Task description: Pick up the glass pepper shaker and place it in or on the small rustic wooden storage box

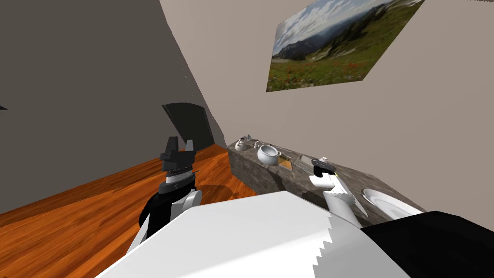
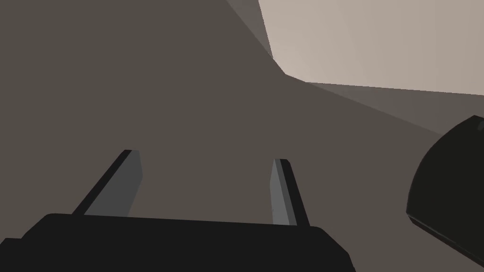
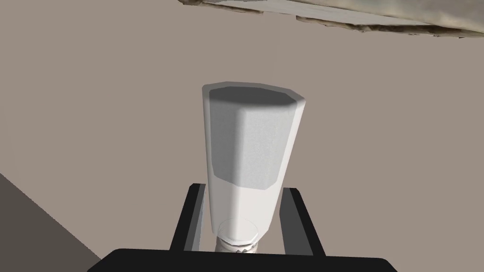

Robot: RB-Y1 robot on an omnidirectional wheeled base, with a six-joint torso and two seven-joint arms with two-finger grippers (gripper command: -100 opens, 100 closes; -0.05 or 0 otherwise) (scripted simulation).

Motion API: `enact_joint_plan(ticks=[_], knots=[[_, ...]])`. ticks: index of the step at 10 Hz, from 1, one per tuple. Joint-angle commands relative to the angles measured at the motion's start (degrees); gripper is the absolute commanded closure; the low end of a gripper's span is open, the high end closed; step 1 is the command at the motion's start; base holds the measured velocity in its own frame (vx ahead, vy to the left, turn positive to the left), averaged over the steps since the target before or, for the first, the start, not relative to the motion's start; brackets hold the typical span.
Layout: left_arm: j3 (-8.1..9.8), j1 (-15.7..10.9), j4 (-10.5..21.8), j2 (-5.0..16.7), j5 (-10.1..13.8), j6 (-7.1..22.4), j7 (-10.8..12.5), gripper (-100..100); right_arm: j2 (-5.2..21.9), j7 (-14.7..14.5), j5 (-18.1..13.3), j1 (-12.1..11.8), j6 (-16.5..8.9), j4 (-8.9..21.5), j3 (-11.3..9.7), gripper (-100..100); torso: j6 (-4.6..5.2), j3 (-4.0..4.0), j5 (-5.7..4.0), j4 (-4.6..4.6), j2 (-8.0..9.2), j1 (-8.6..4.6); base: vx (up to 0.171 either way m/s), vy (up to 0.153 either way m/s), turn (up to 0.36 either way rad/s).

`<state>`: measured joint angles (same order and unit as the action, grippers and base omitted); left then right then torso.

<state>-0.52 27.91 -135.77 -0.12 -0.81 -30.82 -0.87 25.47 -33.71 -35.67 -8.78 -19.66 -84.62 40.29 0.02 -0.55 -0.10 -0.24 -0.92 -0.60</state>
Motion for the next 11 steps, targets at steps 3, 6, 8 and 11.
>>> enact_joint_plan(ticks=[3,6,8,11], knots=[[0.00,0.0,0.0,0.0,0.0,0.0,0.0,0,1.4,-1.0,0.5,1.2,-2.2,2.1,1.2,100,-0.06,-0.09,-0.01,-0.02,-0.18,0.07,0.128,-0.126,0.167],[-0.01,0.0,0.0,0.0,0.0,0.0,0.0,0,1.5,-1.1,0.5,1.4,-2.3,2.2,1.3,-100,0.04,0.25,0.10,0.09,0.45,0.71,0.008,-0.007,0.001],[-0.01,0.0,0.0,0.0,0.0,0.0,0.0,0,1.5,-1.1,0.5,1.4,-2.3,2.2,1.3,-100,0.04,0.30,0.12,0.11,0.52,0.75,0.000,0.000,0.000],[-0.02,0.0,0.0,0.0,0.0,0.0,0.0,0,4.0,-2.0,2.9,2.0,-5.3,1.8,0.8,-100,0.02,0.37,0.14,0.14,0.66,0.81,-0.041,0.005,0.063]])
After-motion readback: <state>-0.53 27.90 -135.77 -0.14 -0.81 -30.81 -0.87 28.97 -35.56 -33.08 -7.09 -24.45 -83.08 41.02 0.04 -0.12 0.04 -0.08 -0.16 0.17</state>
